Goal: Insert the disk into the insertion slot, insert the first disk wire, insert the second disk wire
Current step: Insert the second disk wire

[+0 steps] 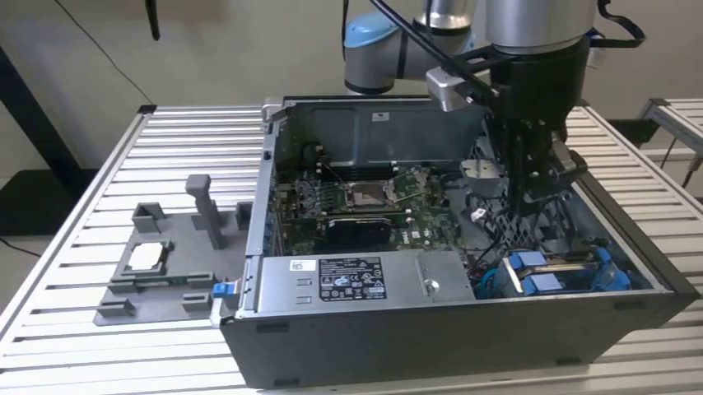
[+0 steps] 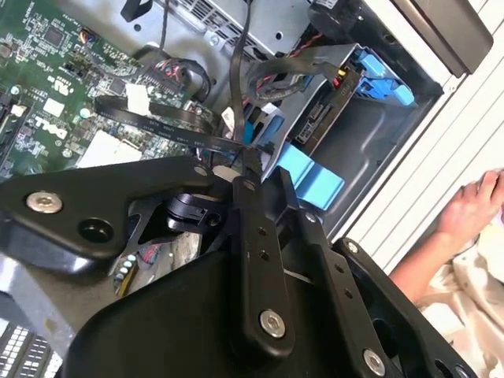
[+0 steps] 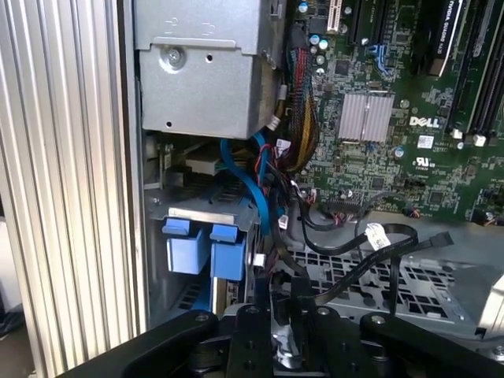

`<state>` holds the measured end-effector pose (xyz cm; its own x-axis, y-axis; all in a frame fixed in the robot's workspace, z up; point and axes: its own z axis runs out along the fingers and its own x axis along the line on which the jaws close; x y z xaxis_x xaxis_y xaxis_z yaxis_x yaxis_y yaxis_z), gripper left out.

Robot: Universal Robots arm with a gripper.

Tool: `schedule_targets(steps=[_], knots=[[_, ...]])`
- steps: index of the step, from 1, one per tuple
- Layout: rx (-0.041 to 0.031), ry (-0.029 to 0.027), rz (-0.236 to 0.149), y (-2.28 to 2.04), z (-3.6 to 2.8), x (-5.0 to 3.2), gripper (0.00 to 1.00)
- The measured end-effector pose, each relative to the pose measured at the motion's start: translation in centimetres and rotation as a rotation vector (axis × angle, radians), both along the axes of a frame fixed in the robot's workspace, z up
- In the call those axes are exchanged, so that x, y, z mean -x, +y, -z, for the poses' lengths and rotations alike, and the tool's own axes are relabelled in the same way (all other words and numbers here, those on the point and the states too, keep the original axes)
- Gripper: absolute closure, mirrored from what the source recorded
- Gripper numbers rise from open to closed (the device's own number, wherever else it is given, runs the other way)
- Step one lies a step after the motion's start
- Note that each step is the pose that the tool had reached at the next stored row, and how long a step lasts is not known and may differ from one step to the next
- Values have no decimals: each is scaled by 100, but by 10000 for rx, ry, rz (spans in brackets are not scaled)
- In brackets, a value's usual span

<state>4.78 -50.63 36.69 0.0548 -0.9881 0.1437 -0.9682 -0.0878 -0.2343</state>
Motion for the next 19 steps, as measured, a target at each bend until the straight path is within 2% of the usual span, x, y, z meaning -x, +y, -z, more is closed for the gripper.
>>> schedule_targets(steps=[4, 5, 12, 15, 19], knots=[[6, 0, 113, -1, 2, 0, 77], [6, 1, 123, -1, 2, 0, 84], [4, 21, 154, -32, 4, -19, 84], [5, 101, 154, -69, 9, -67, 84], [4, 283, 154, -130, 23, -128, 84]])
